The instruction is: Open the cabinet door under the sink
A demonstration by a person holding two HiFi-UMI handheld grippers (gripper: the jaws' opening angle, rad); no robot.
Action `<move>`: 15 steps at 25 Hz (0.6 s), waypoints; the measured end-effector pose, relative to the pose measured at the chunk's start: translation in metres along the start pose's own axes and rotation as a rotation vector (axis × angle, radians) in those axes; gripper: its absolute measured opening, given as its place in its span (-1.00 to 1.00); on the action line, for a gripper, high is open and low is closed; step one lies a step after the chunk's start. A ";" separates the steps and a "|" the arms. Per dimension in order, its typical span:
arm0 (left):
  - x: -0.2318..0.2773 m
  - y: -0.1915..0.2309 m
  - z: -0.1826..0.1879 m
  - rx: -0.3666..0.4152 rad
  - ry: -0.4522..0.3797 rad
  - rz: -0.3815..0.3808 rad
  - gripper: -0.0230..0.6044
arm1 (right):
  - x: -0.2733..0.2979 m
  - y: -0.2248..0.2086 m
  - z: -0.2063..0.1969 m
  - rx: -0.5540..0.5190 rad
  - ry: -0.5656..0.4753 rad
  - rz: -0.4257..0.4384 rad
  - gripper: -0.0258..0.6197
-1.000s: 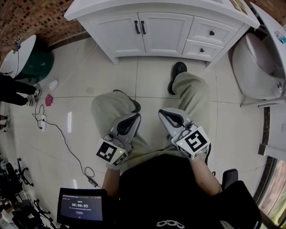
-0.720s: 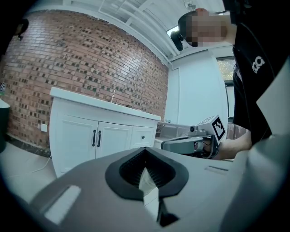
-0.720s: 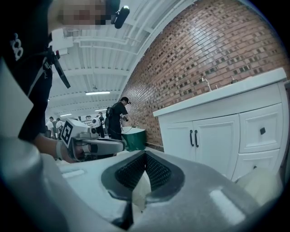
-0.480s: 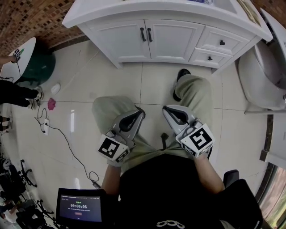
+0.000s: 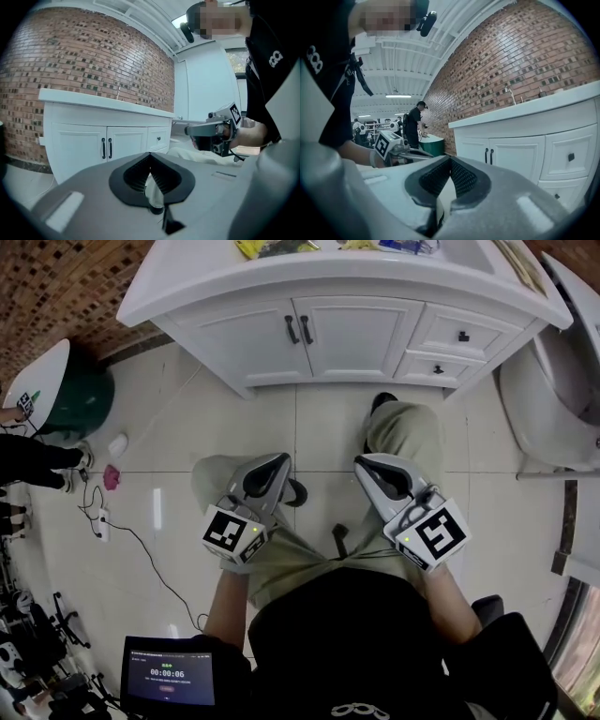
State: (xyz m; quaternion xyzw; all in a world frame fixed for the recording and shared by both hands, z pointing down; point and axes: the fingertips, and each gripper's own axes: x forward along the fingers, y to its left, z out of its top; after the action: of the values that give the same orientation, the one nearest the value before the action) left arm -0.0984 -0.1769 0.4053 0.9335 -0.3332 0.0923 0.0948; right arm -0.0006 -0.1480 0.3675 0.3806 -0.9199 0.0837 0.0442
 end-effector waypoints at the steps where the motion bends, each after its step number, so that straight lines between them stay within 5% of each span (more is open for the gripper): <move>1: 0.007 0.006 -0.001 0.006 0.005 0.001 -0.87 | -0.002 -0.002 0.003 -0.008 0.003 -0.003 -0.95; 15: 0.096 0.080 0.000 0.055 0.039 0.053 -0.87 | -0.036 -0.017 0.029 -0.106 0.024 -0.026 -0.95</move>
State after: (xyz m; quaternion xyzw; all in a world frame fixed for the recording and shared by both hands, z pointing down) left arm -0.0765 -0.2961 0.4374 0.9246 -0.3534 0.1218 0.0732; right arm 0.0362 -0.1400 0.3361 0.3884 -0.9175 0.0388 0.0765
